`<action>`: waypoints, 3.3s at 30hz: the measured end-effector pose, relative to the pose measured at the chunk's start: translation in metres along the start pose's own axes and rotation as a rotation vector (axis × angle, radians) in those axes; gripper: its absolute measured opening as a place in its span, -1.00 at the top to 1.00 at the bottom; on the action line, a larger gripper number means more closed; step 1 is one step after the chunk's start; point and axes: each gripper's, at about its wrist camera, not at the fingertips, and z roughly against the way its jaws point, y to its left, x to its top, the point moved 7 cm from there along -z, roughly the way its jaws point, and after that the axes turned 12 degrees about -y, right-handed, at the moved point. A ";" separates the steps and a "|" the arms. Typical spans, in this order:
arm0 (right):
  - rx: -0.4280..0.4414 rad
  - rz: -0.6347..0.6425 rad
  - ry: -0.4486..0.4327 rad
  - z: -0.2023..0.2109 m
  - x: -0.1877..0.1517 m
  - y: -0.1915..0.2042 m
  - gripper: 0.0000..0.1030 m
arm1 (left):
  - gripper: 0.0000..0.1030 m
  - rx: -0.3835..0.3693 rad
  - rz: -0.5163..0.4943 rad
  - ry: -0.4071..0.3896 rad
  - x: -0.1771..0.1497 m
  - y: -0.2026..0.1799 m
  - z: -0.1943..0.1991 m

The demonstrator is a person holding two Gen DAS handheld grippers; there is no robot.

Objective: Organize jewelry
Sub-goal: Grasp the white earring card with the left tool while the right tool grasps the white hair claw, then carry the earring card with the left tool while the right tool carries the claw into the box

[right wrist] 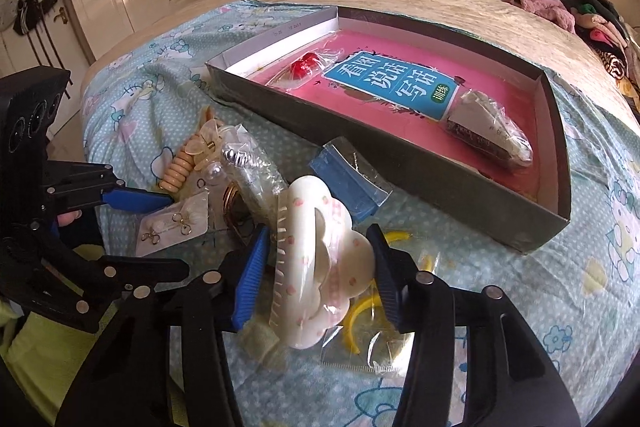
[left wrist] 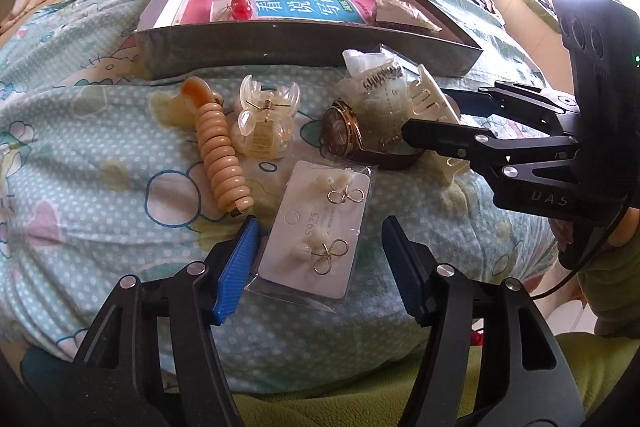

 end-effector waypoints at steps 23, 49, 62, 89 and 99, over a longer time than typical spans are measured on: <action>-0.015 -0.046 -0.157 0.067 0.028 -0.011 0.15 | 0.32 0.010 0.025 -0.147 0.023 0.001 0.052; -0.095 -0.100 -0.275 0.077 0.069 -0.053 0.16 | 0.32 0.083 0.052 -0.258 0.095 0.028 0.054; -0.145 -0.144 -0.301 0.076 0.076 -0.079 0.16 | 0.32 0.059 0.028 -0.264 0.128 0.013 0.026; -0.245 -0.282 -0.284 0.044 0.063 -0.132 0.15 | 0.32 0.062 -0.019 -0.202 0.145 -0.004 -0.040; -0.299 -0.262 -0.254 0.023 0.056 -0.140 0.15 | 0.31 0.071 -0.001 -0.170 0.143 0.004 -0.063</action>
